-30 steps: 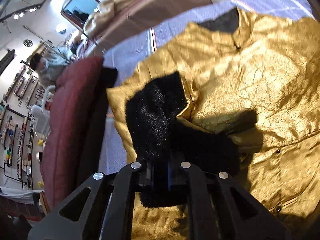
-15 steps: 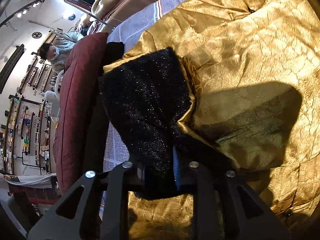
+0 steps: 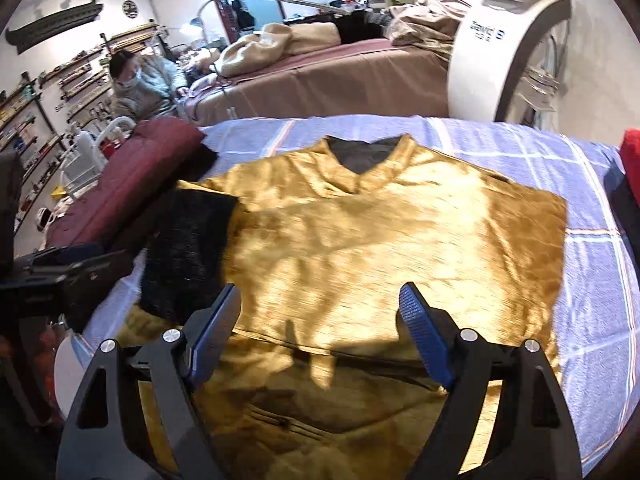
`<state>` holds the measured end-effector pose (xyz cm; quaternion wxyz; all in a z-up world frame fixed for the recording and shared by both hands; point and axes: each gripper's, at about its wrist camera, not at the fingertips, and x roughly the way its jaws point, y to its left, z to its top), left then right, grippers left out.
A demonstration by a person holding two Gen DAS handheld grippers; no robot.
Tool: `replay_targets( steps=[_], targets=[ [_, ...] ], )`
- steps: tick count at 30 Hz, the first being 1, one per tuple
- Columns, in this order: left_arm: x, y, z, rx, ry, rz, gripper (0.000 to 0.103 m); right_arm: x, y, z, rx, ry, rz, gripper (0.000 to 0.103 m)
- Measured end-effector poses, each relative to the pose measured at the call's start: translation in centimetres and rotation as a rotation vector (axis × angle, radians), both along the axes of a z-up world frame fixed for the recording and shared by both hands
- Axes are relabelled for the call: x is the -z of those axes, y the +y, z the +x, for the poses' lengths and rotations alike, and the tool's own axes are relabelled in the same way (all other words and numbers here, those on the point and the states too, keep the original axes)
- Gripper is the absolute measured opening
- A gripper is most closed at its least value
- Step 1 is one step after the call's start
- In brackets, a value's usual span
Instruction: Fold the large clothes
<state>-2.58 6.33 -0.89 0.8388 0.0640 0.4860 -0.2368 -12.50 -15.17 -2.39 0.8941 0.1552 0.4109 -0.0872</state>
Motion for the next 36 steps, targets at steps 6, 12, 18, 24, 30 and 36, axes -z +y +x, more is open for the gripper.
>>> replay_targets(
  steps=[6,12,18,24,30,36],
  targets=[
    [3.3,-5.5,-0.7,0.069,-0.053,0.011,0.097,1.4,-5.8,0.2,0.115,-0.072,0.078,0.081],
    [5.5,-5.5,2.7,-0.079,-0.127,0.074,0.097,4.0,-7.5,4.3,0.124,-0.007,-0.114,0.081],
    [9.1,-5.9,8.0,-0.125,-0.057,0.245,0.098,9.2,-11.9,7.2,0.194,0.181,-0.099,0.087],
    [6.6,-4.1,9.5,-0.170,0.036,0.138,0.097,5.3,-12.0,5.9,0.224,0.115,-0.063,0.088],
    [3.7,-2.4,6.9,-0.151,-0.041,0.036,0.097,3.3,-10.3,0.6,0.203,0.071,-0.046,0.088],
    [10.7,-2.6,11.3,-0.189,0.084,0.153,0.098,10.6,-13.3,0.9,0.281,0.241,0.011,0.093]
  ],
)
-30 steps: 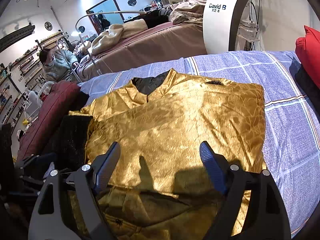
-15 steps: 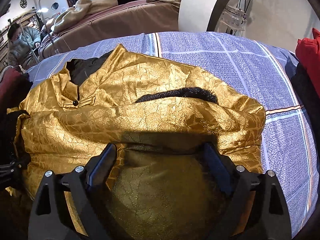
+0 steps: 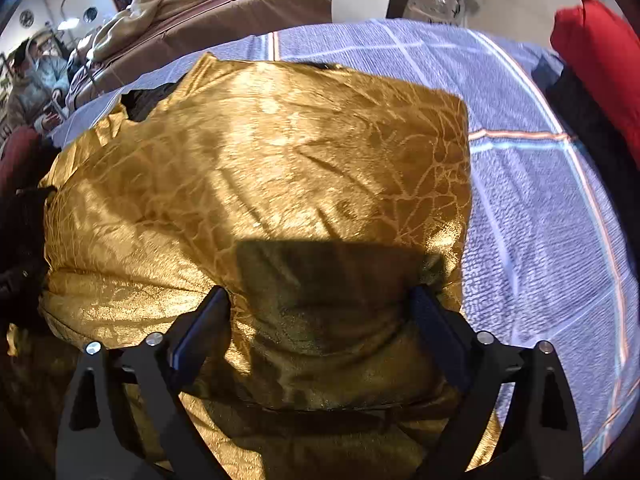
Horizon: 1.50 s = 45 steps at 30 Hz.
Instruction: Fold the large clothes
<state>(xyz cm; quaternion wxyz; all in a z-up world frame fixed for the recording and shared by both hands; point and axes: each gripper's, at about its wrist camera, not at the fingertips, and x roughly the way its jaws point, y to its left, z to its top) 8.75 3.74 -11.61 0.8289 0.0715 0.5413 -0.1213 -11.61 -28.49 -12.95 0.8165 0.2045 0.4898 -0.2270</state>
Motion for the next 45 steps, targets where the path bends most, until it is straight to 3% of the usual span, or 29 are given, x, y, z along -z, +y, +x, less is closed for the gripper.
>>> replay_targets(
  steps=[3,6,8,10,12,14,16,19,21,23,25,27,30,31,33,35,37,40,43,45],
  targets=[
    [-2.6,0.1,-0.4,-0.006,-0.015,0.002,0.097,-2.4,0.5,0.1,0.013,0.000,-0.020,0.093],
    [-6.7,0.6,-2.4,0.013,-0.110,-0.081,0.097,-7.4,1.7,-0.9,-0.014,-0.170,-0.067,0.093],
    [-8.3,0.2,-2.6,0.033,-0.151,-0.147,0.097,-8.9,1.4,0.3,-0.025,-0.214,-0.061,0.093],
    [-8.1,-1.4,-2.0,0.047,-0.148,-0.157,0.097,-8.3,0.7,2.5,-0.040,-0.210,-0.025,0.093],
    [-6.2,-3.0,-0.4,0.046,-0.136,-0.083,0.097,-6.2,-0.2,4.9,-0.010,-0.125,-0.064,0.093],
    [-2.5,-3.7,1.5,0.042,-0.099,0.040,0.098,-2.6,-1.7,6.4,0.027,-0.002,-0.073,0.093],
    [-0.1,-3.2,2.1,0.067,-0.043,0.023,0.098,-0.6,-2.5,6.3,0.035,0.009,-0.040,0.096],
    [-1.3,-3.4,1.5,0.090,-0.097,0.043,0.098,-2.3,-1.6,5.9,0.039,-0.015,-0.083,0.096],
    [-3.3,-3.0,0.8,0.073,-0.117,0.055,0.098,-5.0,-0.8,4.9,0.047,-0.078,-0.111,0.096],
    [-6.0,-1.5,-0.5,0.046,-0.166,-0.001,0.097,-7.5,0.2,3.2,0.055,-0.144,-0.125,0.096],
    [-7.9,0.7,-2.4,0.008,-0.201,-0.058,0.097,-8.7,1.2,1.7,0.047,-0.152,-0.126,0.096],
    [-7.8,2.1,-3.8,0.012,-0.200,-0.096,0.097,-8.3,2.1,0.6,0.032,-0.123,-0.142,0.096],
    [-4.1,2.5,-3.8,0.008,-0.143,0.032,0.098,-4.9,1.7,0.2,0.057,-0.014,-0.144,0.096],
    [-2.8,2.7,-3.4,0.011,-0.101,0.037,0.098,-3.6,1.3,0.0,0.068,0.014,-0.124,0.096],
    [-1.6,4.1,-2.9,-0.002,-0.064,-0.028,0.098,-1.4,0.4,-0.2,0.088,0.028,-0.041,0.096],
    [-1.6,4.2,-2.7,-0.013,-0.054,-0.048,0.098,-1.2,0.1,-0.5,0.110,0.020,-0.015,0.096],
    [-3.1,4.2,-3.2,-0.019,-0.073,-0.011,0.098,-2.8,0.7,-0.8,0.117,0.006,-0.039,0.096],
    [-6.1,4.4,-6.0,-0.019,-0.199,0.065,0.098,-6.3,2.8,-2.5,0.088,-0.052,-0.139,0.096],
    [-6.7,3.5,-8.3,-0.029,-0.321,0.284,0.098,-6.9,4.5,-3.5,0.065,-0.017,-0.241,0.096],
    [-5.1,2.3,-8.3,-0.002,-0.336,0.440,0.097,-5.9,4.5,-3.6,0.056,0.025,-0.252,0.096]
  ],
)
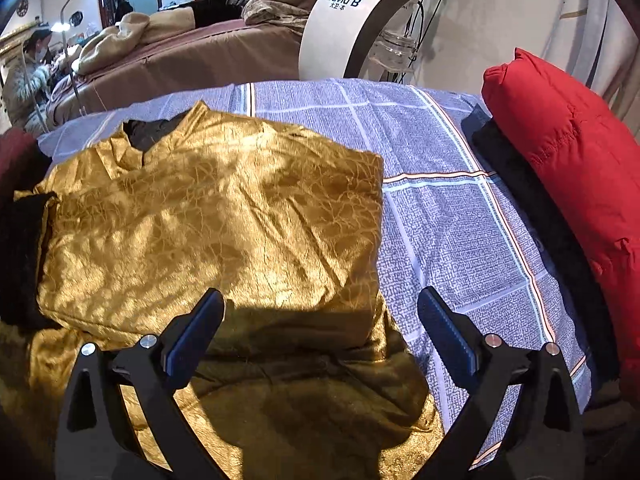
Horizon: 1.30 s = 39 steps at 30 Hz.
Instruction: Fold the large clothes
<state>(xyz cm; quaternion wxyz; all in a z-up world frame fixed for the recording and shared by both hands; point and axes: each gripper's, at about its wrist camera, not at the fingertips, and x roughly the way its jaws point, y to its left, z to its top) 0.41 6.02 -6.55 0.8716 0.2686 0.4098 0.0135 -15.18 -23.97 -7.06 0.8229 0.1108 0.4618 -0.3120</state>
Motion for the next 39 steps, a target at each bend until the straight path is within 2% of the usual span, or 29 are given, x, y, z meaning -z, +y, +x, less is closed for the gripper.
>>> replay_targets(
  steps=[2,4,7,10,14,19,30,39],
  targets=[
    [1.4,-0.4,0.1,0.017,0.018,0.045,0.097,1.7,-0.7,0.4,0.020,0.042,0.041,0.096],
    [1.9,-0.4,0.3,0.012,0.036,0.039,0.097,3.3,-1.6,0.8,0.058,0.075,0.092,0.096],
    [0.0,1.0,0.0,-0.006,0.052,-0.074,0.097,2.7,-1.8,0.3,0.101,0.039,0.123,0.096],
    [-2.0,2.4,-0.4,-0.015,0.054,-0.159,0.097,0.0,-1.0,-0.6,0.088,-0.029,0.093,0.096],
    [-3.2,2.9,-1.3,-0.019,0.040,-0.144,0.097,-2.7,0.1,-2.2,0.063,-0.068,0.046,0.096],
    [-4.2,3.2,-3.0,-0.004,0.032,-0.161,0.097,-3.8,1.3,-4.0,0.039,-0.058,0.017,0.096],
    [-3.5,4.6,-6.6,0.001,0.032,-0.161,0.097,-2.7,3.0,-8.8,-0.027,-0.017,0.014,0.096],
    [-1.8,8.8,-8.8,-0.002,0.138,-0.204,0.097,-0.5,3.9,-15.2,-0.066,0.038,0.061,0.096]
  ],
)
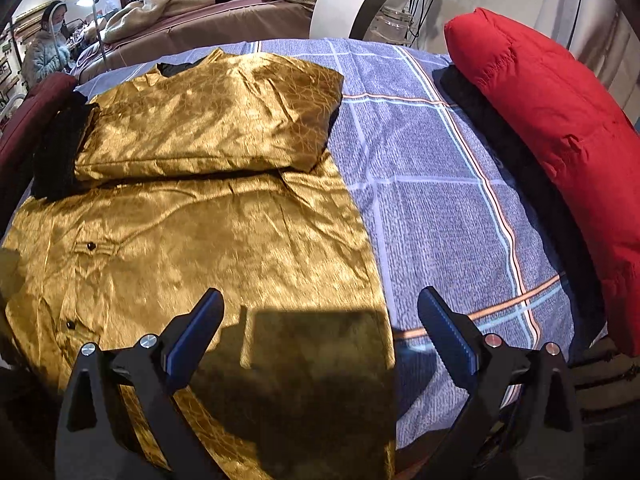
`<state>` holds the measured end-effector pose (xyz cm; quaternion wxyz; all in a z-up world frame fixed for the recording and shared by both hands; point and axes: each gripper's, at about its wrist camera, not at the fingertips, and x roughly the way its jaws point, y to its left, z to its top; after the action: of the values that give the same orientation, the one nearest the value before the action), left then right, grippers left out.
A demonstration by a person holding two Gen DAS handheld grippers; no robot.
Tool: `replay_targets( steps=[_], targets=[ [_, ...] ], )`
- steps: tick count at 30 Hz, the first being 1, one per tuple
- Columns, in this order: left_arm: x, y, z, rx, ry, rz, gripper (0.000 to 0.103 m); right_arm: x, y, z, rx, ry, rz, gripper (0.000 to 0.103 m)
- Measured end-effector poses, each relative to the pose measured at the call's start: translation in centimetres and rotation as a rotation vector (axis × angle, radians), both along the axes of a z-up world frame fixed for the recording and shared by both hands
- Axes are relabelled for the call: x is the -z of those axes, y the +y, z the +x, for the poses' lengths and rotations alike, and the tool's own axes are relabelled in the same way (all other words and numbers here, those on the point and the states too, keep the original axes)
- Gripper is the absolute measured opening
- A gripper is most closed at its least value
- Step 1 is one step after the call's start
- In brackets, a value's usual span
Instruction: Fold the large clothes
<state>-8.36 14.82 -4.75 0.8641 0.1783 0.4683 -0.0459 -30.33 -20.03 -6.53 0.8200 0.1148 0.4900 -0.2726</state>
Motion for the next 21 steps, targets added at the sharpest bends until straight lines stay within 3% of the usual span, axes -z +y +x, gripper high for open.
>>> replay_targets(
  steps=[7,16,21],
  targets=[
    [1.5,5.7,-1.2,-0.040,0.116,-0.072,0.097,0.4,-0.4,-5.4,0.025,0.011,0.045,0.096],
    [4.1,7.9,-3.6,0.104,0.215,-0.119,0.097,3.6,-1.1,-9.9,-0.025,0.022,0.202,0.096],
    [5.5,8.9,-4.2,0.145,0.282,-0.230,0.097,6.4,-2.0,-11.2,-0.019,0.050,0.294,0.096]
  ],
)
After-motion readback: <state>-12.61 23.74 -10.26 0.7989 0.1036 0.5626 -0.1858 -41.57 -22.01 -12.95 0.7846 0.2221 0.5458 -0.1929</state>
